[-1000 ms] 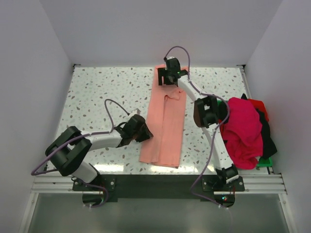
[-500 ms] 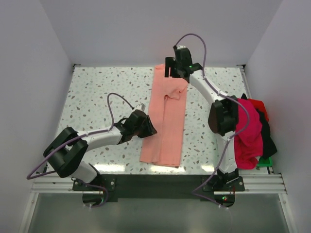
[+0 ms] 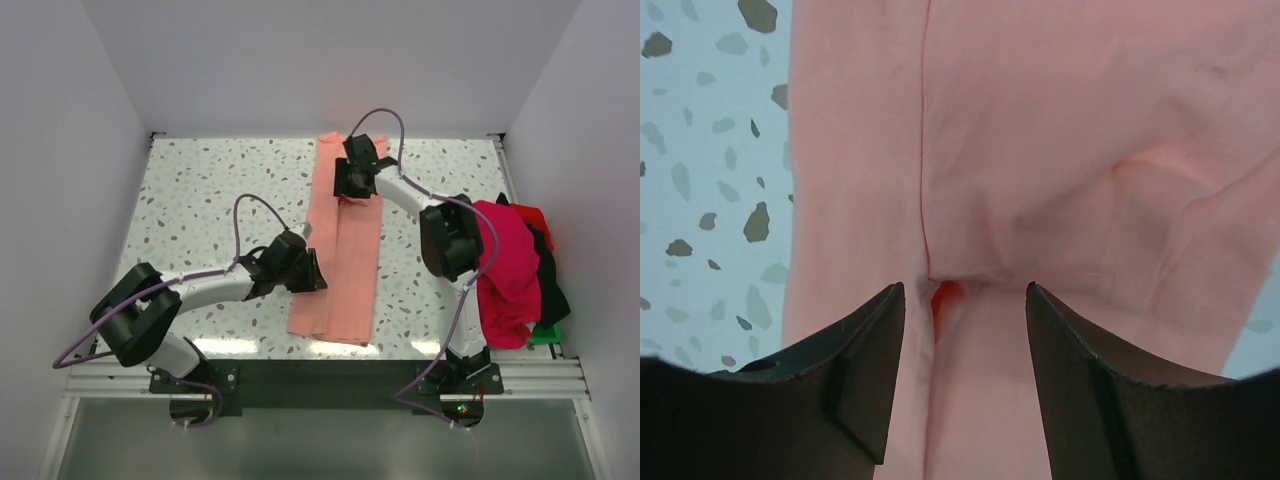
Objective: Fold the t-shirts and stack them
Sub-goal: Fold the tshirt
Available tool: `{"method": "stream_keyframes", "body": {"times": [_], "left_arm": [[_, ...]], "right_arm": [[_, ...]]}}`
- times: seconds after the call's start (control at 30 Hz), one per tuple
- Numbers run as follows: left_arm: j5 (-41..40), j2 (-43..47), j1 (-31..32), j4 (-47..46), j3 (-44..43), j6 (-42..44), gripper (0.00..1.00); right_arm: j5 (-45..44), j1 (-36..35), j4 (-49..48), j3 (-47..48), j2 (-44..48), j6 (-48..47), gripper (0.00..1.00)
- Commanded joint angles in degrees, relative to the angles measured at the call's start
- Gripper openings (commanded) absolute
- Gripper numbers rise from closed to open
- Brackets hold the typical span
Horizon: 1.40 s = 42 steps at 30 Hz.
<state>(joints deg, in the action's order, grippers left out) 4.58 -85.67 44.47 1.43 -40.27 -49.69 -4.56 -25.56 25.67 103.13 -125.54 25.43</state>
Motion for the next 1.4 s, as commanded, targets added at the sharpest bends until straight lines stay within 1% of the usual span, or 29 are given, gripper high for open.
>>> {"method": "stream_keyframes", "body": {"times": [0.0,0.17,0.2,0.23,0.3,0.33,0.4,0.47,0.63,0.73,0.83,1.03,1.17,1.23,1.37], "left_arm": [[2.3,0.4,1.6,-0.6,0.1,2.4,0.35],[2.5,-1.0,3.1,-0.6,0.1,2.8,0.34],[2.5,-1.2,3.4,-0.6,0.1,2.9,0.34],[2.6,-1.4,3.5,-0.6,0.0,2.9,0.33],[2.7,-2.0,4.0,-0.6,0.2,3.1,0.32],[2.6,-2.2,4.0,-0.6,0.2,3.1,0.31],[2.6,-2.6,4.3,-0.6,0.5,2.9,0.3],[2.6,-2.9,4.5,-0.6,1.2,2.7,0.29],[2.6,-3.2,4.6,-2.7,2.6,2.1,0.26],[3.0,-3.5,4.7,-3.3,3.3,1.6,0.26],[3.6,-3.7,4.7,-3.8,3.7,1.3,0.25],[4.4,-3.5,5.5,-4.2,3.8,0.2,0.25],[5.3,-2.8,5.7,-4.6,3.8,0.1,0.29],[5.4,-1.1,5.7,-4.4,3.7,0.4,0.32],[5.5,0.9,5.7,-2.9,2.2,2.4,0.34]], "right_arm": [[-0.6,-1.2,0.9,4.3,-1.8,0.8,0.55],[-0.8,-1.2,0.4,3.2,-3.7,1.7,0.55],[-1.1,-1.2,0.5,3.0,-4.0,1.8,0.53],[-1.5,-1.2,0.6,2.8,-4.1,1.9,0.47],[-2.6,-1.2,0.1,1.4,-3.7,2.2,0.4],[-3.1,-1.1,-0.3,0.8,-3.0,2.3,0.33],[-3.3,-0.9,-1.0,-0.5,-2.3,2.4,0.28],[-3.7,-0.8,-1.3,-1.2,-1.4,2.4,0.26],[-4.1,-0.5,-1.2,-1.1,-1.3,2.2,0.23],[-4.0,-0.5,-0.7,-0.5,-2.8,1.8,0.22],[-3.1,-0.5,0.1,1.3,-5.1,1.2,0.21],[-2.0,-0.6,3.7,8.5,-11.5,-1.0,0.21],[0.2,-0.5,3.4,12.1,-13.8,-2.3,0.22],[0.9,-0.5,3.5,13.1,-14.3,-2.7,0.23],[2.2,-0.5,2.9,13.8,-13.9,-2.8,0.24]]}}
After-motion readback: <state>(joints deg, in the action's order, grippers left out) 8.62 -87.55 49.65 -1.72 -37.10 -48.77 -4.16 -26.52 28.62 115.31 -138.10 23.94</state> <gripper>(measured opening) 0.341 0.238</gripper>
